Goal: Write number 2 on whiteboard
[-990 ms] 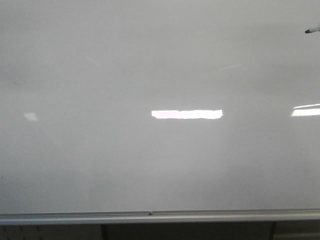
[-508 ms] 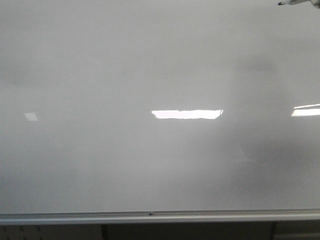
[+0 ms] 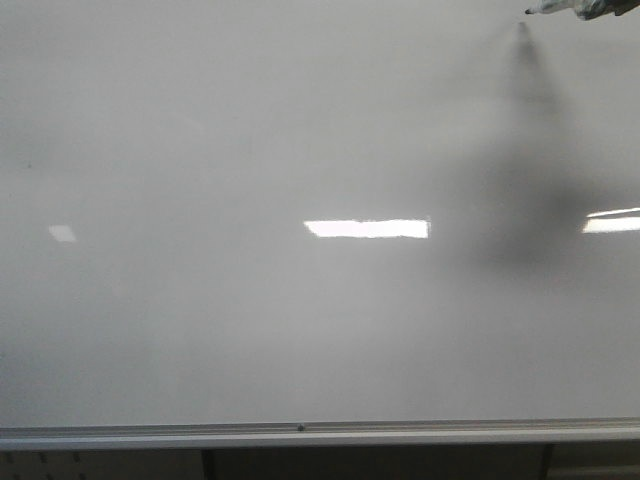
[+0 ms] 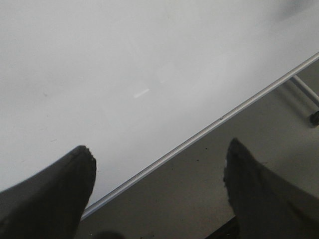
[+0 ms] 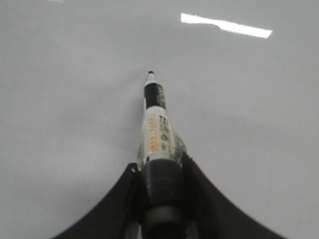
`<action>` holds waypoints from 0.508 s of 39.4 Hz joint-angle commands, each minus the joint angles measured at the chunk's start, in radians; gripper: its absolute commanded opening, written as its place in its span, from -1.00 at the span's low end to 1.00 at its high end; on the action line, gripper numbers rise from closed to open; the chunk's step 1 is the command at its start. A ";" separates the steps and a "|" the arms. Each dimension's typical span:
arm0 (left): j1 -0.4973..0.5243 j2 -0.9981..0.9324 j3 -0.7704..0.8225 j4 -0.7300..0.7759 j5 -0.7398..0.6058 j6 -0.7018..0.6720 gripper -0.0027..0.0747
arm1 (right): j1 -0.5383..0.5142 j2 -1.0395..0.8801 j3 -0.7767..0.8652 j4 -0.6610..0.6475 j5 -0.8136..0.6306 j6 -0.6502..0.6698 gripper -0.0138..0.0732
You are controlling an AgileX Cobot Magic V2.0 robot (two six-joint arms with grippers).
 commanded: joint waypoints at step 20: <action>0.003 -0.013 -0.024 -0.021 -0.060 -0.007 0.42 | -0.057 0.071 -0.035 -0.005 0.166 -0.013 -0.60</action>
